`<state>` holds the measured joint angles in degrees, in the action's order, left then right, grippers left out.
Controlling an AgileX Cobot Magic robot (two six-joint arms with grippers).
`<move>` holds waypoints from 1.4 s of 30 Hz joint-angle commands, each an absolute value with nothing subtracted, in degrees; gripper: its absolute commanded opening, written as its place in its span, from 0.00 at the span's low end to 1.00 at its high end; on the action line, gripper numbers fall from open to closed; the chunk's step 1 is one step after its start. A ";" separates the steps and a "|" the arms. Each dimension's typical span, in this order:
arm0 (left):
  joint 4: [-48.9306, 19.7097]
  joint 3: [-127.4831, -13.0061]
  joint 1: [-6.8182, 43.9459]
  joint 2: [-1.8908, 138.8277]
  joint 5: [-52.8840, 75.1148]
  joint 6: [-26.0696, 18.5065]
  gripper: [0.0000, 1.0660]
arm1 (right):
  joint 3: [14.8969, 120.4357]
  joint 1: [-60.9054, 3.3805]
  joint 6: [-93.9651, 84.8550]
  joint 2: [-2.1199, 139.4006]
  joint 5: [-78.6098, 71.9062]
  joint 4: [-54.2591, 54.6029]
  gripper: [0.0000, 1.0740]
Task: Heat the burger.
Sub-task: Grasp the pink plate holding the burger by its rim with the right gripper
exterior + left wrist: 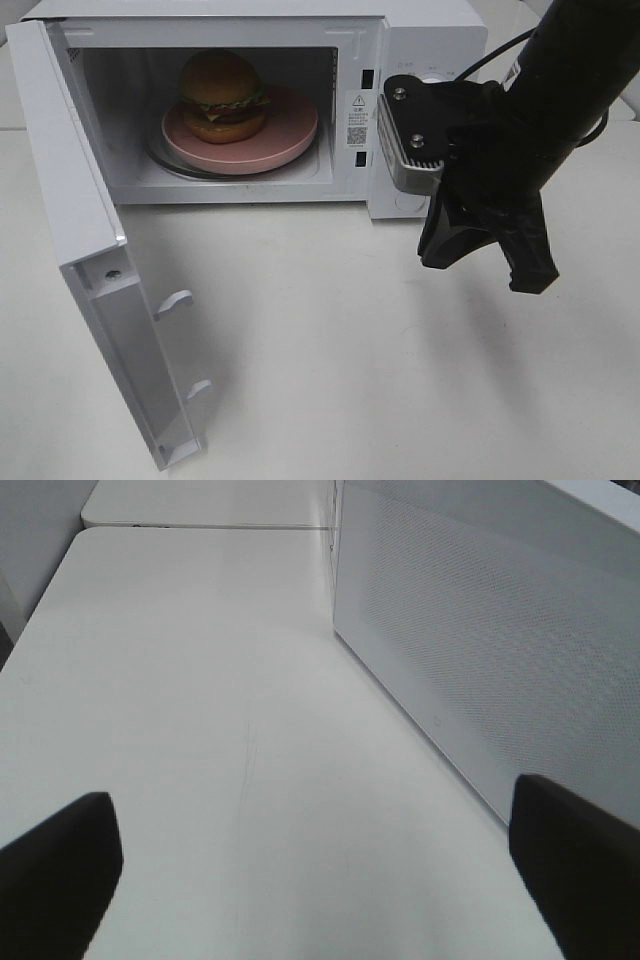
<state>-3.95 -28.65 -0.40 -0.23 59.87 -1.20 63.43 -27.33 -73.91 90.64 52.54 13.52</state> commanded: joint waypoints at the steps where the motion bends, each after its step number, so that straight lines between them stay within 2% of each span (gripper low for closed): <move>1: -4.24 -28.48 -0.40 -1.49 59.42 -1.15 0.99 | 63.71 -27.56 -80.73 90.18 53.06 13.52 0.07; 11: -4.24 -28.48 -0.40 -1.49 59.42 -1.15 0.99 | 64.52 -31.97 -83.25 90.18 53.00 6.02 0.08; 17: -4.24 -28.48 -0.40 -1.49 59.42 -1.15 0.99 | 66.86 -35.64 -82.96 90.18 52.54 -1.60 0.15; 19: -4.24 -28.48 -0.40 -1.49 59.42 -1.15 0.99 | 67.15 -36.21 -82.10 90.18 50.76 -3.78 0.24; 22: -4.24 -28.48 -0.40 -1.49 59.42 -1.15 0.99 | 67.21 -36.21 -81.82 90.18 49.90 -3.90 0.28; 24: -4.24 -28.48 -0.40 -1.49 59.42 -1.15 0.99 | 67.21 -36.96 -81.70 90.18 48.01 -4.41 0.44; 25: -4.24 -28.48 -0.40 -1.49 59.42 -1.15 0.99 | 67.21 -36.96 -81.70 90.18 48.01 -4.41 0.44; 27: -4.24 -28.48 -0.40 -1.49 59.42 -1.15 0.99 | 68.24 -38.10 -79.13 90.18 46.98 -4.41 0.69; 28: -4.24 -28.48 -0.40 -1.49 59.42 -1.15 0.99 | 68.24 -38.10 -79.13 90.18 46.98 -4.41 0.69; 30: -4.24 -28.48 -0.40 -1.49 59.42 -1.15 0.99 | 69.10 -38.90 -74.71 90.41 45.66 -4.47 0.82; 34: -4.24 -28.48 -0.40 -1.49 59.42 -1.15 0.99 | 70.30 -39.02 -73.05 91.33 45.32 -4.81 0.86; 42: -4.24 -28.48 -0.40 -1.49 59.42 -1.15 0.99 | 74.71 -39.02 -72.36 96.66 42.80 -5.50 0.84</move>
<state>-3.95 -28.65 -0.40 -0.23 59.87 -1.20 73.68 -38.85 -73.22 95.74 43.83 -5.21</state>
